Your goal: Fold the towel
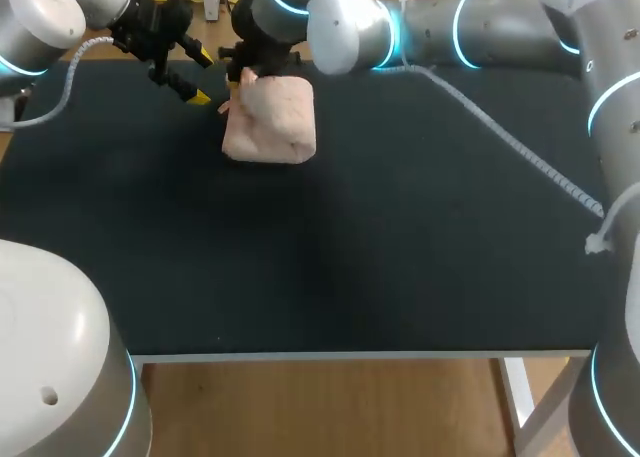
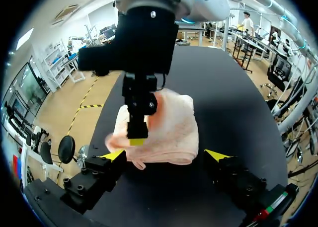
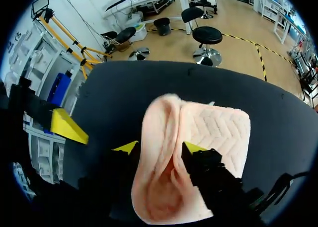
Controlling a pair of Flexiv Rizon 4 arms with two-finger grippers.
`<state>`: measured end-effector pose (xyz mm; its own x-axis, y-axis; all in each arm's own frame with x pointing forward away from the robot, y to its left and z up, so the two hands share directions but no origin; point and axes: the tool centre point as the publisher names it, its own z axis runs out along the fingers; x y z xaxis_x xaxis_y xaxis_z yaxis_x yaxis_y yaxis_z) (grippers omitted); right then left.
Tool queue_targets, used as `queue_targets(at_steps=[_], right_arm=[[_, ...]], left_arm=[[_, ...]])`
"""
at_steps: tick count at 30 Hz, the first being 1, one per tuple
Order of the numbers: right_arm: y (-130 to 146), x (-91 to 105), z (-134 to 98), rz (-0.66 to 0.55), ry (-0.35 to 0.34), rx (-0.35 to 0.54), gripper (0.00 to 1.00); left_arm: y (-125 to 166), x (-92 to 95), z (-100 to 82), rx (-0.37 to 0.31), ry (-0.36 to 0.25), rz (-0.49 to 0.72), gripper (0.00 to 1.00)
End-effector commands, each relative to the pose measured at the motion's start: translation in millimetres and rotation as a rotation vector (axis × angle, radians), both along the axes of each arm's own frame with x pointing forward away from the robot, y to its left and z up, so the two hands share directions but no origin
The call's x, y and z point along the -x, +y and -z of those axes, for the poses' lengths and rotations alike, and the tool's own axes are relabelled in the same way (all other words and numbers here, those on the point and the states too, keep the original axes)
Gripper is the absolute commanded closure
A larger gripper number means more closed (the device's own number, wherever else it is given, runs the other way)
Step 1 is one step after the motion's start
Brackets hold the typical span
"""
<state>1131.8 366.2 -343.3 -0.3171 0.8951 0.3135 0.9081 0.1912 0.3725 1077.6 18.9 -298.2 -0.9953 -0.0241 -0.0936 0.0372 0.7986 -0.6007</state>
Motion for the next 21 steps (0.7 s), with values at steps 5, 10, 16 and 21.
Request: queue_targets(at_steps=[5,10,16,21], right_arm=[[-23,22.1,-52,0.043,-0.074,0.027,0.0],[-35,18.8,-54,0.033,-0.122,0.075,0.0],[-39,21.4,-54,-0.028,-0.201,0.234,0.0],[-39,21.4,-54,-0.028,-0.201,0.234,0.0]], left_arm=[[0,0.3,0.9,0.002,-0.003,0.0,0.0],[0,0.3,0.9,0.002,-0.003,0.0,0.0],[0,0.3,0.9,0.002,-0.003,0.0,0.0],[0,0.3,0.9,0.002,-0.003,0.0,0.0]])
